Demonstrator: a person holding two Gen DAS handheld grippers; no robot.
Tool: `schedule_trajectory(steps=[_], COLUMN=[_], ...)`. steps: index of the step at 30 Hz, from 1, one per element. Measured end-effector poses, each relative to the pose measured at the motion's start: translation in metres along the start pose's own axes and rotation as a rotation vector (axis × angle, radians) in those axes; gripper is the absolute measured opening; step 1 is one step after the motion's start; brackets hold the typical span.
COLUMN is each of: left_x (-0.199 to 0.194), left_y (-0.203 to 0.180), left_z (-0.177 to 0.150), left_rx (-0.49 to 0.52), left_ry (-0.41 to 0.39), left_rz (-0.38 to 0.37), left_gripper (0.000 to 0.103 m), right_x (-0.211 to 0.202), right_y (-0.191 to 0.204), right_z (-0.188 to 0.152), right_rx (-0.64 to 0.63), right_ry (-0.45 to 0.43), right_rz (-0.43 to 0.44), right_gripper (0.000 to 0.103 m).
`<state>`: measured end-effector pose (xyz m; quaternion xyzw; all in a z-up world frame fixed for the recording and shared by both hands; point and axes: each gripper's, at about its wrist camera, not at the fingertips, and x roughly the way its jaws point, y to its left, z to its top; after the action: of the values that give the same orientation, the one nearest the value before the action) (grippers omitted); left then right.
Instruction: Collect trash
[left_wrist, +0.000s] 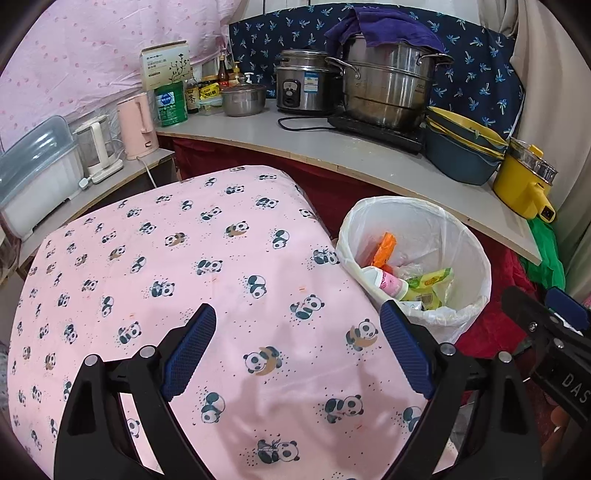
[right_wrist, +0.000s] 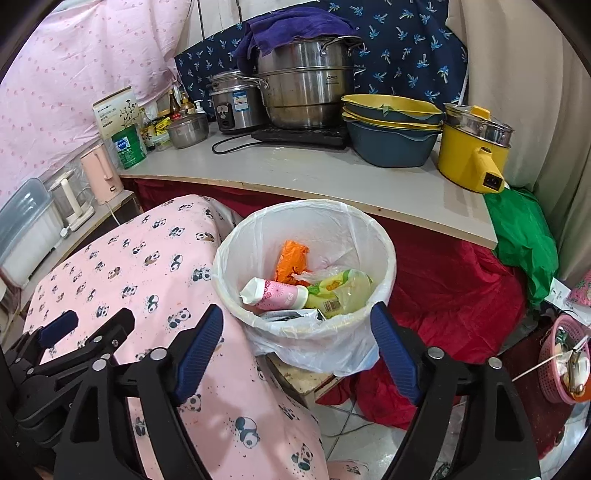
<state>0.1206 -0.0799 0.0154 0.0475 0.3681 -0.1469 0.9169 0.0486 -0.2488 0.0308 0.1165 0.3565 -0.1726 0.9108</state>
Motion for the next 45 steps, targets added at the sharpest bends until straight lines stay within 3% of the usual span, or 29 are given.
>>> schedule_trajectory(steps=[21,29,31,45], left_x=[-0.024,-0.021,-0.019,-0.004], left_y=[-0.003,-0.005,-0.006,-0.006], left_z=[-0.022,-0.028,-0.029,-0.031], left_rx=[0.004,0.006,0.007,0.003], left_ry=[-0.05,-0.047,-0.044,-0.014], left_rz=[0.062,0.074,0.082,0.095], left_gripper=[0.092,0.092,0.094,0.094], right_x=[-0.011,-0.006,-0.004,0.013], right_y=[-0.003,-0.004,-0.004,-0.013], right_z=[-0.032,-0.037,-0.038,-0.042], right_rx=[-0.036,-0.028,-0.034,-0.023], right_ry=[-0.016,-0.013,-0.016,0.003], right_rz=[-0.03,0.003,-0.003,-0.009], right_gripper=[0.091,0.091,0.097,0.097])
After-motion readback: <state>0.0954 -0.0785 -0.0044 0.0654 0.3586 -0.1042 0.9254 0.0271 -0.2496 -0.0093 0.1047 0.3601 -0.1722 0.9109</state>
